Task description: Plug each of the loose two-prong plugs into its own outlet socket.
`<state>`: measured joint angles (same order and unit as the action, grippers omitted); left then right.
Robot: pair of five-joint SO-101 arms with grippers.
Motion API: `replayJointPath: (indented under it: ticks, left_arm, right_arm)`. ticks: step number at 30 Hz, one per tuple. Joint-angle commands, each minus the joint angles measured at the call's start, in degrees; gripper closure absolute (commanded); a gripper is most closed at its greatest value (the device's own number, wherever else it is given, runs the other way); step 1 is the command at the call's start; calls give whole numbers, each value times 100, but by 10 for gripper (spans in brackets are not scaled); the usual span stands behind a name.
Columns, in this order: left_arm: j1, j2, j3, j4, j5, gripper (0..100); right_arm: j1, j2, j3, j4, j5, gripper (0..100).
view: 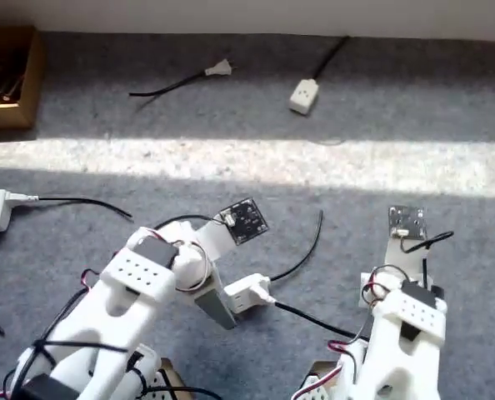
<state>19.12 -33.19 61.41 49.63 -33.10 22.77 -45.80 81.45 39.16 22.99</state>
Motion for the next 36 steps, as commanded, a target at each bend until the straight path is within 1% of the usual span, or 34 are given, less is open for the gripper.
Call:
replayJointPath:
  ticks: [1,5,8,11,16,18,21,24,26,29,33,36]
  left_arm:
    - [312,901,-716,-229,53,458]
    - [673,1789,-1270,-229,53,459]
    - [725,2211,-1534,-229,53,468]
    - [725,2440,-1648,-229,26,551]
    - [725,2475,-1657,-229,9,761]
    - [725,2475,-1657,-237,-193,826]
    - [725,2457,-1657,-229,-563,898]
    - [620,2457,-1666,-229,-598,919]
    - [365,2457,-1798,-176,-598,920]
    - [-224,2457,-2202,114,-598,922]
    - [-1270,2457,-2985,563,-589,923]
    - [-2255,2466,-3653,949,-598,925]
  right_arm:
    - [48,-558,259,-101,-105,584]
    - [57,-892,462,-101,-88,584]
    - [57,-936,505,-101,-79,584]
    - [57,-936,514,-110,-79,584]
    - [57,-936,514,-110,-79,584]
    - [48,-936,514,-110,-79,584]
    - [48,-936,514,-110,-79,584]
    - [48,-936,523,-110,-79,584]
    - [48,-936,523,-110,-79,584]
    - [40,-936,523,-110,-79,584]
    - [22,-936,523,-110,-79,584]
    - [22,-936,532,-110,-79,584]
